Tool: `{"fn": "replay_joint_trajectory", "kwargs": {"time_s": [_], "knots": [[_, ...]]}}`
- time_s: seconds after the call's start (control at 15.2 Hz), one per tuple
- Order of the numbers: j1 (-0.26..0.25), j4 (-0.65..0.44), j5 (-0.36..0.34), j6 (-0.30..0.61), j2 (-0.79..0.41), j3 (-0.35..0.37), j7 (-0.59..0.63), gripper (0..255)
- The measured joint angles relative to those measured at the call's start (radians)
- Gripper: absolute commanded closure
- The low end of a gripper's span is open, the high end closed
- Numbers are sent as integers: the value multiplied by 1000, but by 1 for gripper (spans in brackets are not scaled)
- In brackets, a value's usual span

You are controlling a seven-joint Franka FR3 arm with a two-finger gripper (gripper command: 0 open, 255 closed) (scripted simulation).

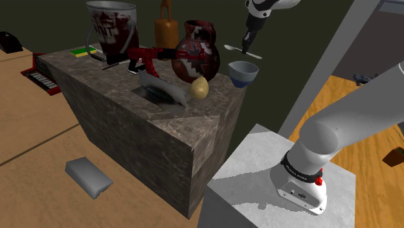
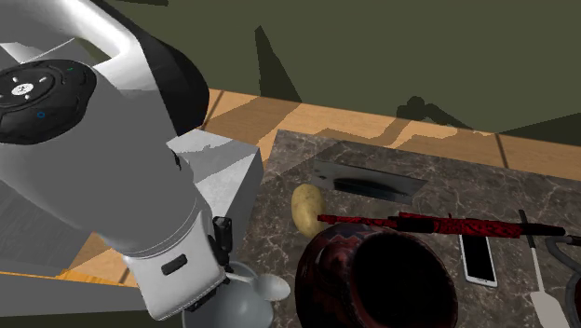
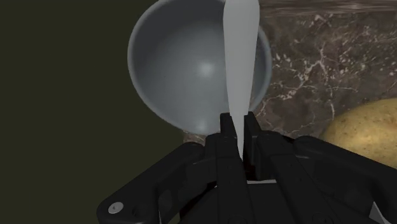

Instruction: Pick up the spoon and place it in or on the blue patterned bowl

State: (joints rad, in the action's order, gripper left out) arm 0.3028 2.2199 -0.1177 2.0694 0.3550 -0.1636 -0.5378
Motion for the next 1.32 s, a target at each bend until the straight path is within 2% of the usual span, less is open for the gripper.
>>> {"fn": "replay_joint_trajectory", "kwargs": {"time_s": [0.2, 0.4, 1.32], "knots": [[19, -41, 6, 8, -45, -52, -74, 255], [25, -28, 8, 40, -61, -68, -95, 255], [29, 101, 7, 215, -108, -81, -97, 255]]}}
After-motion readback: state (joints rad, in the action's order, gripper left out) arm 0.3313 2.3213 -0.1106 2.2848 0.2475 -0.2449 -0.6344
